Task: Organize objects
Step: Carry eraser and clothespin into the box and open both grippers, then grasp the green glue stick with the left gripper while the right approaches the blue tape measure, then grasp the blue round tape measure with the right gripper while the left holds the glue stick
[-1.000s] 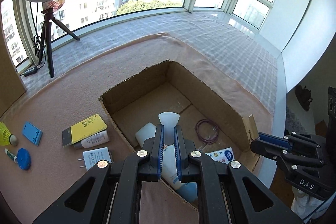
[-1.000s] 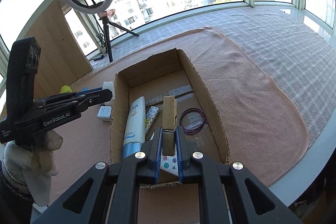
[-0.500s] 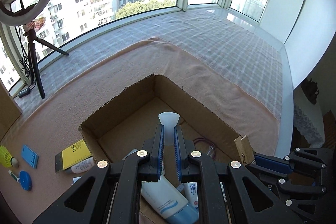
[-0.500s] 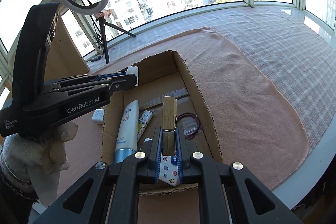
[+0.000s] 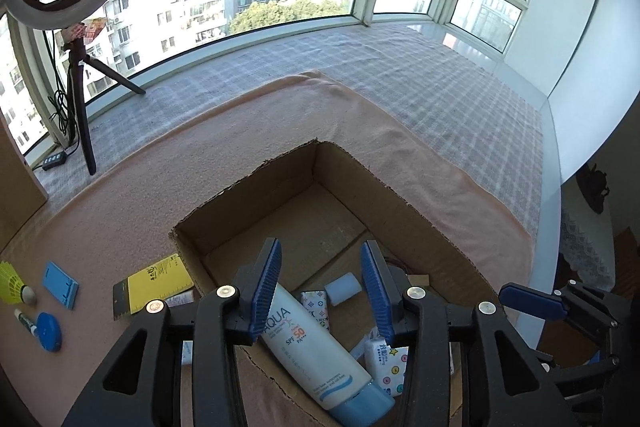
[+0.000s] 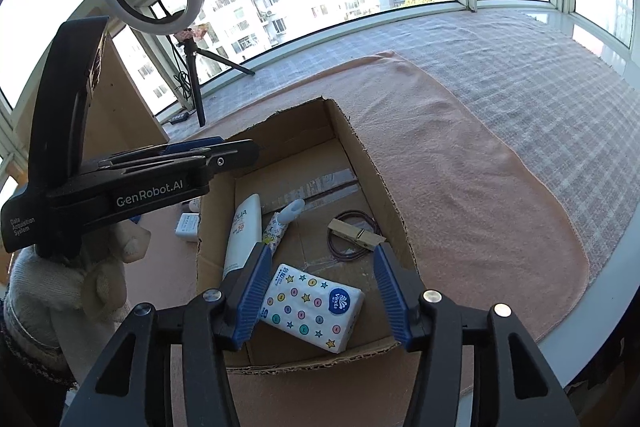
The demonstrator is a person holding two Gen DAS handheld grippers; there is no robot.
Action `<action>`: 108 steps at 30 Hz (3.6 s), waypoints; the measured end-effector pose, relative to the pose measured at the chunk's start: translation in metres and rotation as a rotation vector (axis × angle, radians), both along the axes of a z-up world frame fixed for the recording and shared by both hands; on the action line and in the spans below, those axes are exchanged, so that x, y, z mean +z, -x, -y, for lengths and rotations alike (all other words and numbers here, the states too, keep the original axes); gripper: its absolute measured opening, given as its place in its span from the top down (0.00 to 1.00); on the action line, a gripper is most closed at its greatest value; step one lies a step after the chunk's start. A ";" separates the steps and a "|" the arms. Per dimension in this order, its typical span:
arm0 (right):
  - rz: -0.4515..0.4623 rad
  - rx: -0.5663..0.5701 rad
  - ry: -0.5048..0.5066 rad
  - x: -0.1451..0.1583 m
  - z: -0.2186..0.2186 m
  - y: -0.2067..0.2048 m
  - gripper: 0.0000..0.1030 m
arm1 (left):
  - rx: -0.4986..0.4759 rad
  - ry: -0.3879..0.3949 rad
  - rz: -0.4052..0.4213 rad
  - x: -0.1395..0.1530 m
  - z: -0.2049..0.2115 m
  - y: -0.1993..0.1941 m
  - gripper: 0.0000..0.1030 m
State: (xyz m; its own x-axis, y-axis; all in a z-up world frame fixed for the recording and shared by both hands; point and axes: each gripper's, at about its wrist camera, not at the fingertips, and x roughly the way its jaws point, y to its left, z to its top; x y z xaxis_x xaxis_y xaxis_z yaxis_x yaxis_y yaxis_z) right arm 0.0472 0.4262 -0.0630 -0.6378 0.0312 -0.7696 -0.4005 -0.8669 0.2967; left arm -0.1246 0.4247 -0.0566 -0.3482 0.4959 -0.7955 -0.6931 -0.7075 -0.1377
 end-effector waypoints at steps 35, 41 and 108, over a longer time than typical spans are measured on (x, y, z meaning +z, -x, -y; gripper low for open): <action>0.040 0.226 0.077 -0.002 0.113 0.067 0.52 | 0.393 0.047 0.119 -0.035 0.266 0.043 0.55; 0.036 0.292 0.037 0.007 0.136 0.093 0.51 | 0.501 0.039 0.147 -0.042 0.321 0.068 0.55; 0.308 0.621 -0.214 -0.088 0.321 0.331 0.48 | 0.639 -0.031 0.220 -0.111 0.441 0.073 0.84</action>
State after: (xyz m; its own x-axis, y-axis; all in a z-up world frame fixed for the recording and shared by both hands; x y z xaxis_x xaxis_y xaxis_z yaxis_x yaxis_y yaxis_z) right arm -0.2841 0.1051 -0.1510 -0.3421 -0.0961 -0.9347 0.1466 -0.9880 0.0479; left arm -0.1974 -0.0165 -0.1676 -0.4116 0.2700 -0.8704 -0.0935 -0.9626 -0.2544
